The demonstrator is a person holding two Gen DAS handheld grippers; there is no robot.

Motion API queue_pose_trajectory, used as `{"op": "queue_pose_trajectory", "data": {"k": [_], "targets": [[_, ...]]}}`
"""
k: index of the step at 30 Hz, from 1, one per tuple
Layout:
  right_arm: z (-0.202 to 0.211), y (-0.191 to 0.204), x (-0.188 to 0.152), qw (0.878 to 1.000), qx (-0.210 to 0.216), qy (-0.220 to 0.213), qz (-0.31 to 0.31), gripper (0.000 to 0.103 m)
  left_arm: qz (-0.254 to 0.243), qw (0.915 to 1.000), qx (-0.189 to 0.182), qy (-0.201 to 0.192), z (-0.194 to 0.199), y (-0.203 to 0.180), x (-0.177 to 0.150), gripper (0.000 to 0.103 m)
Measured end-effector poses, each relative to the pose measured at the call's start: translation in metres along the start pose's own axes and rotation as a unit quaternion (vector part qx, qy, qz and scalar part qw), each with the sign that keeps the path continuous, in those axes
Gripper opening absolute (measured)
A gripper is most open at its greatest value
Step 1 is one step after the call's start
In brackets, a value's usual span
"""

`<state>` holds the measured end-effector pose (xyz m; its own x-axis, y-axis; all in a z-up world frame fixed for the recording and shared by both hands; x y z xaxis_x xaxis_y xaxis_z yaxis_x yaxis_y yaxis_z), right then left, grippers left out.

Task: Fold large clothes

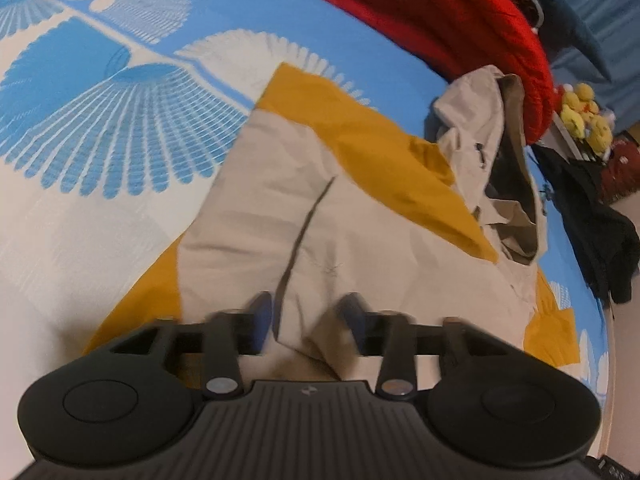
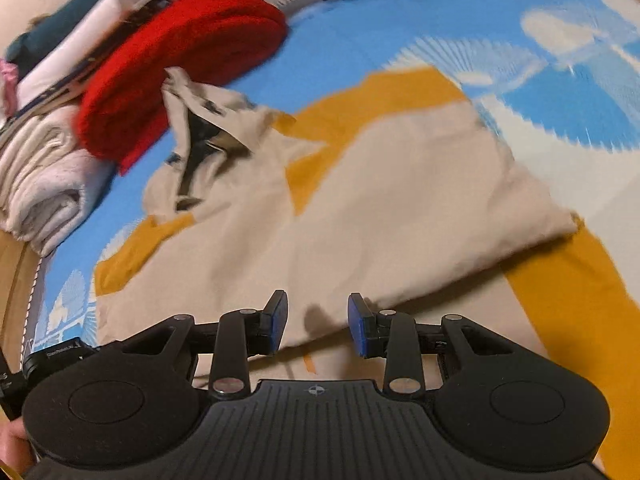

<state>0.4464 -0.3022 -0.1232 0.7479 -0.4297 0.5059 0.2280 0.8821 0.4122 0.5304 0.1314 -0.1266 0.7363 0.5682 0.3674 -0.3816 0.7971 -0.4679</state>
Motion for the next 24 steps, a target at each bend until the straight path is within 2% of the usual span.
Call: {"op": "queue_pose_trajectory", "data": {"k": [1, 5, 8, 11, 13, 14, 15, 17, 18, 19, 20, 22, 24], "targets": [[-0.003, -0.004, -0.001, 1.000, -0.002, 0.007, -0.013, 0.035, -0.007, 0.9999, 0.005, -0.013, 0.006, -0.002, 0.001, 0.001], [-0.011, -0.017, -0.003, 0.998, -0.002, 0.024, -0.065, 0.036, -0.025, 0.9972, -0.015, -0.070, 0.050, -0.016, 0.005, 0.001], [-0.012, -0.018, -0.003, 0.997, -0.006, 0.023, -0.072, 0.036, -0.034, 0.9949, 0.011, -0.094, 0.078, -0.018, 0.000, 0.001], [-0.012, -0.017, -0.002, 0.997, -0.010, 0.022, -0.071, 0.036, -0.016, 0.9972, 0.027, -0.068, 0.080, -0.010, -0.008, 0.003], [-0.014, -0.021, -0.003, 0.996, -0.015, 0.026, -0.078, 0.036, -0.038, 0.9934, 0.069, -0.084, 0.080, -0.011, -0.008, 0.005], [-0.016, -0.023, -0.004, 0.996, -0.021, 0.028, -0.084, 0.036, -0.054, 0.9900, 0.086, -0.098, 0.081, -0.013, -0.007, 0.009], [-0.017, -0.026, -0.005, 0.995, -0.029, 0.031, -0.090, 0.036, -0.066, 0.9876, 0.092, -0.109, 0.084, -0.014, -0.007, 0.011], [-0.019, -0.031, -0.005, 0.994, -0.039, 0.033, -0.101, 0.036, -0.089, 0.9859, 0.078, -0.119, 0.085, -0.022, -0.009, 0.021], [-0.019, -0.034, -0.006, 0.993, -0.042, 0.034, -0.107, 0.036, -0.098, 0.9866, 0.064, -0.113, 0.083, -0.025, -0.010, 0.026], [-0.019, -0.036, -0.006, 0.992, -0.045, 0.034, -0.115, 0.036, -0.102, 0.9885, 0.050, -0.100, 0.077, -0.027, -0.011, 0.036], [-0.018, -0.037, -0.007, 0.991, -0.048, 0.033, -0.119, 0.036, -0.094, 0.9919, 0.036, -0.078, 0.069, -0.026, -0.012, 0.040], [-0.015, -0.032, -0.006, 0.992, -0.055, 0.026, -0.113, 0.036, -0.050, 0.9981, 0.022, -0.029, 0.050, -0.015, -0.014, 0.040], [-0.010, -0.022, -0.006, 0.994, -0.065, 0.014, -0.091, 0.036, -0.002, 0.9990, 0.042, 0.015, 0.029, 0.003, -0.016, 0.040]]}}
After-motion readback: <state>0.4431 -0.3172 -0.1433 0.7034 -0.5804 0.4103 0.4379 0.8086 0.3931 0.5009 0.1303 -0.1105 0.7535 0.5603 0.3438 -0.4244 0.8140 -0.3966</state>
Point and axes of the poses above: each gripper's, at about its wrist camera, not at the fingertips, and z roughly against the way its jaws point, y to its left, x to its top, the point moved 2 cm from there along -z, roughly the way its jaws point, and after that the axes turned 6 degrees about z, right-handed, at the moved point
